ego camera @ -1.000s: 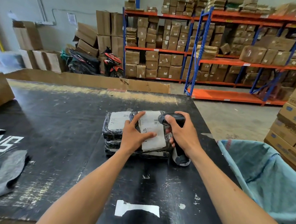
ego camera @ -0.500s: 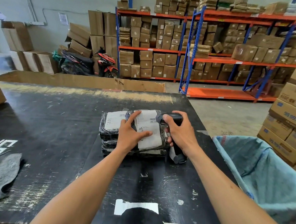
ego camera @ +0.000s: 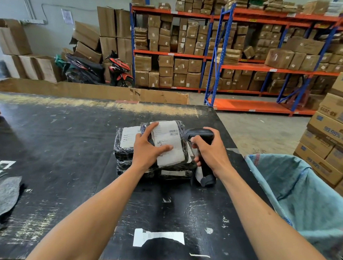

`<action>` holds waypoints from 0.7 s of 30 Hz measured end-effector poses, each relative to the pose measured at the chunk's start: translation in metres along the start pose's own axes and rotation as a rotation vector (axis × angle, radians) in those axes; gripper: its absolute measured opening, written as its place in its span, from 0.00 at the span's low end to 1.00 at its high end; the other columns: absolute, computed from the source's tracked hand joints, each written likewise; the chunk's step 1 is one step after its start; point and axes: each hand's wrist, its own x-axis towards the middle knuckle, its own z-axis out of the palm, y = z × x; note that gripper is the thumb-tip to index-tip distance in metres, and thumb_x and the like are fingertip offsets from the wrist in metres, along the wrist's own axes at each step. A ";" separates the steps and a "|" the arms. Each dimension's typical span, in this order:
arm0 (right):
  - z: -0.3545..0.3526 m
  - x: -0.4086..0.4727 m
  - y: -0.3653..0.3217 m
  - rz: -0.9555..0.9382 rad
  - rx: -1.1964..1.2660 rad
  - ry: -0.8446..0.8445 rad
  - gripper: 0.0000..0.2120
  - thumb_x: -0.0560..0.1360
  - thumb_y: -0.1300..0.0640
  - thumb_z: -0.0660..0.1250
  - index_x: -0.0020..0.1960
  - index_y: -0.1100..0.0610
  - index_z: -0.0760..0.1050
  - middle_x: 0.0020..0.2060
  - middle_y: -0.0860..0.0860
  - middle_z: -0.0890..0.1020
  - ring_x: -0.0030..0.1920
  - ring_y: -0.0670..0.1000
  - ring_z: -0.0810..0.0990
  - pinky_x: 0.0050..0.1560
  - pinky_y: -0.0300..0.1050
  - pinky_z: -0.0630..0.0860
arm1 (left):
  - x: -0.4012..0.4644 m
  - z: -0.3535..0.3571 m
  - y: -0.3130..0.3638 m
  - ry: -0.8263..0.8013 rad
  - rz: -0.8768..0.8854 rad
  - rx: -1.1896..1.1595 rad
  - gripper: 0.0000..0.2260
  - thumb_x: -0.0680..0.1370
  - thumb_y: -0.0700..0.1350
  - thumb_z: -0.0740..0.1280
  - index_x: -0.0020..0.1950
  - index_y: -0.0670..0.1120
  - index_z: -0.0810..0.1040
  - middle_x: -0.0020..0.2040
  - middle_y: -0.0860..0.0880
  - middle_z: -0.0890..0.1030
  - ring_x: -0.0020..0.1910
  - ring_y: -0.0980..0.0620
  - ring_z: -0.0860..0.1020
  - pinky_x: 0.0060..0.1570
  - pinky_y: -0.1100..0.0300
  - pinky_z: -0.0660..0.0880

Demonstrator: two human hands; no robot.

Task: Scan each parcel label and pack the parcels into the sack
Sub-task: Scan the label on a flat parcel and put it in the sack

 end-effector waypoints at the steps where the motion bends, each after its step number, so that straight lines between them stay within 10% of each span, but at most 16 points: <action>1: -0.001 0.002 0.003 0.021 -0.014 -0.002 0.28 0.72 0.52 0.74 0.69 0.47 0.68 0.43 0.56 0.86 0.28 0.52 0.82 0.29 0.45 0.79 | 0.002 -0.003 0.001 0.016 -0.002 -0.003 0.39 0.63 0.53 0.85 0.69 0.68 0.71 0.57 0.47 0.72 0.53 0.57 0.75 0.51 0.67 0.73; 5: -0.003 0.003 0.025 0.143 -0.075 -0.047 0.25 0.76 0.59 0.72 0.70 0.51 0.67 0.42 0.58 0.86 0.30 0.56 0.86 0.31 0.49 0.83 | 0.008 -0.013 0.003 0.055 -0.009 -0.029 0.39 0.64 0.51 0.85 0.71 0.66 0.72 0.58 0.46 0.72 0.53 0.56 0.77 0.56 0.60 0.78; 10: 0.001 -0.001 0.072 0.172 -0.606 -0.132 0.31 0.77 0.49 0.75 0.74 0.56 0.69 0.60 0.57 0.84 0.58 0.61 0.84 0.57 0.52 0.82 | 0.009 -0.022 0.003 0.111 -0.038 -0.023 0.39 0.64 0.52 0.85 0.71 0.68 0.71 0.56 0.50 0.70 0.50 0.68 0.70 0.45 0.81 0.66; 14: 0.013 -0.008 0.102 0.302 -0.743 -0.157 0.30 0.76 0.47 0.77 0.71 0.60 0.73 0.65 0.59 0.81 0.64 0.62 0.80 0.59 0.52 0.80 | 0.002 -0.026 0.004 0.133 -0.047 -0.060 0.39 0.64 0.50 0.85 0.70 0.65 0.73 0.61 0.47 0.72 0.52 0.73 0.72 0.46 0.83 0.68; 21: 0.028 -0.016 0.128 0.393 -0.804 -0.158 0.29 0.75 0.45 0.77 0.69 0.60 0.73 0.66 0.61 0.79 0.64 0.63 0.80 0.60 0.54 0.79 | -0.015 -0.023 -0.006 0.094 -0.021 -0.083 0.39 0.63 0.52 0.85 0.70 0.65 0.73 0.64 0.47 0.74 0.60 0.56 0.77 0.62 0.53 0.79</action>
